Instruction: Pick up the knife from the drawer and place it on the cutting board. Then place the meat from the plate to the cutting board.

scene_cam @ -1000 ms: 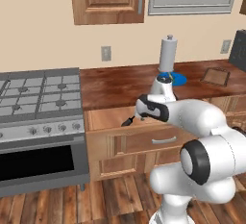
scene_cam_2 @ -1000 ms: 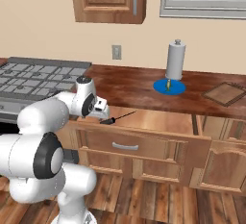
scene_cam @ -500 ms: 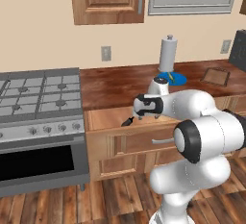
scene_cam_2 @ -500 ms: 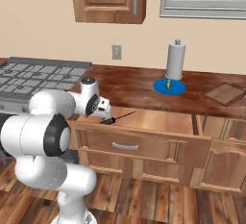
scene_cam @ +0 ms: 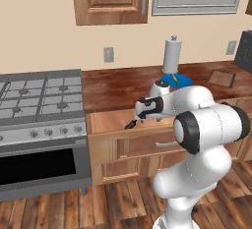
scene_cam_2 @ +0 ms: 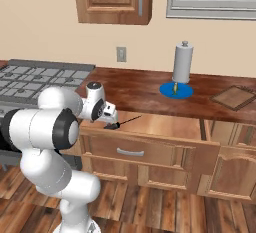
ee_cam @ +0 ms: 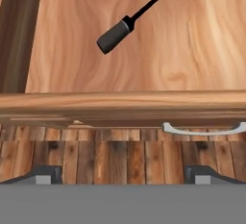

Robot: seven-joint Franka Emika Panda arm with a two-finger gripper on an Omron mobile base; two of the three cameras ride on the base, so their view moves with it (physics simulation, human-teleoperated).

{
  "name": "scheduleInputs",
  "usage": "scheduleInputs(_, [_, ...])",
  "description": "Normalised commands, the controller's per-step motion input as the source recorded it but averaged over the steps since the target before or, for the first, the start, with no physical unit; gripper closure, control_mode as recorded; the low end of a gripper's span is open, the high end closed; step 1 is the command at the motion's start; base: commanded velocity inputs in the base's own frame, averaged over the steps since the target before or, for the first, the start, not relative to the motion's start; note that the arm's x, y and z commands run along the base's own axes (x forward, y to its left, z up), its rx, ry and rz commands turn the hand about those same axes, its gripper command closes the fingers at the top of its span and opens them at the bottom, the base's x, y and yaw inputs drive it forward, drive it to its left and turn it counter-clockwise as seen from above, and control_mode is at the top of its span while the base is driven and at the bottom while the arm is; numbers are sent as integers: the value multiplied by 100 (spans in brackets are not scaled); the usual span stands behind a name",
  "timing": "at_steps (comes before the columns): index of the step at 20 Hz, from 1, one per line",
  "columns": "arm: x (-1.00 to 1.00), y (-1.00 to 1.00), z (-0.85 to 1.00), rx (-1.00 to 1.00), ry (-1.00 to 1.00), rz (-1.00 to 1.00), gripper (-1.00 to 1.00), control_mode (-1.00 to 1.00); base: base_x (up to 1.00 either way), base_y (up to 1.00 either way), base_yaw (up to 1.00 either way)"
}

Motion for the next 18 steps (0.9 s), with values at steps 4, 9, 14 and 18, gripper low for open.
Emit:
scheduleInputs(4, [17,0,-34,0,-5,0,-100,-100,0,0,0])
scheduleInputs(9, [19,0,-31,0,-2,0,-100,-100,0,0,0])
scheduleInputs(14, [22,1,-21,0,-2,0,-100,-100,0,0,0])
scheduleInputs(18, [17,0,0,0,3,0,-100,-100,0,0,0])
